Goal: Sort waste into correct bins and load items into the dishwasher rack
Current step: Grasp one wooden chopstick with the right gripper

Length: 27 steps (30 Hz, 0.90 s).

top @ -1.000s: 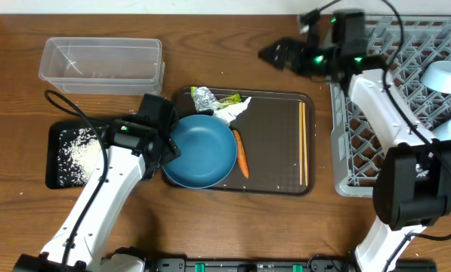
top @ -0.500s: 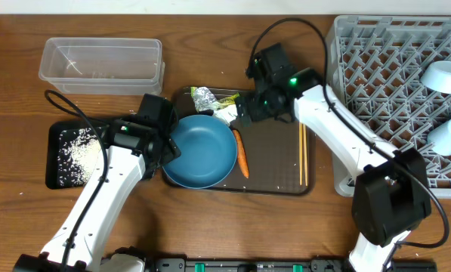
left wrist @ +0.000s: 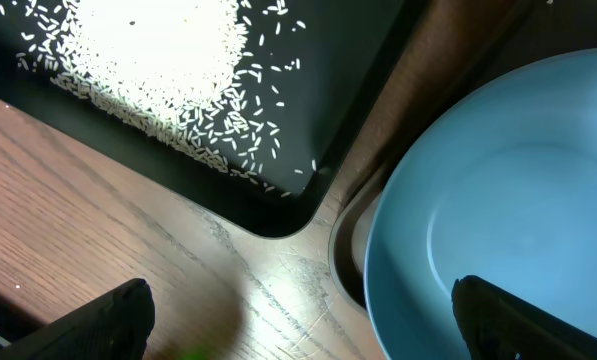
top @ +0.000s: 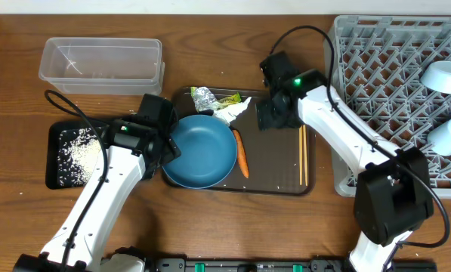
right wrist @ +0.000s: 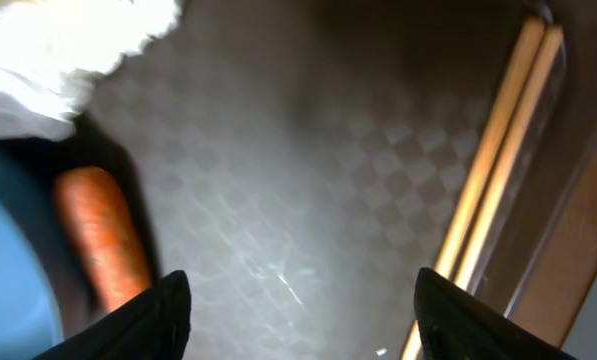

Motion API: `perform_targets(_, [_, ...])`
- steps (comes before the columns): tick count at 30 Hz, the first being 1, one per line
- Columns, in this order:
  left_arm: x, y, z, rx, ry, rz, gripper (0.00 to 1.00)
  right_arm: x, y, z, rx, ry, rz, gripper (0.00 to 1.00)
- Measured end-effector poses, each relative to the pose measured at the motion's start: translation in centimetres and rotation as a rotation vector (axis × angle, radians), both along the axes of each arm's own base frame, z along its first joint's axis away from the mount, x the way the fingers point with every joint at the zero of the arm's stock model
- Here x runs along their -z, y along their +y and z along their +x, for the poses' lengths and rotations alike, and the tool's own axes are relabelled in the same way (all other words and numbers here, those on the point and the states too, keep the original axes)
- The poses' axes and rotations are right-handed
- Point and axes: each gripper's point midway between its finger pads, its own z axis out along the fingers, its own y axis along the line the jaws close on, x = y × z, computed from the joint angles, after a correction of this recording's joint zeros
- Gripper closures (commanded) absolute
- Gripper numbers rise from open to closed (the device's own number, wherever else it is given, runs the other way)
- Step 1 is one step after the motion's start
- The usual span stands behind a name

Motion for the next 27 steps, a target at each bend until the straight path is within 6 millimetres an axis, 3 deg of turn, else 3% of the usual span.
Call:
perform_targets(12, [0.0,0.0,0.0,0.000,0.000,0.000,0.02,4.2,-4.5,-1.2,0.172,0.049,-0.069,0.29])
perform_targets(27, [0.0,0.0,0.0,0.000,0.000,0.000,0.02,7.0,-4.7,-2.1,0.170,0.042,-0.054,0.29])
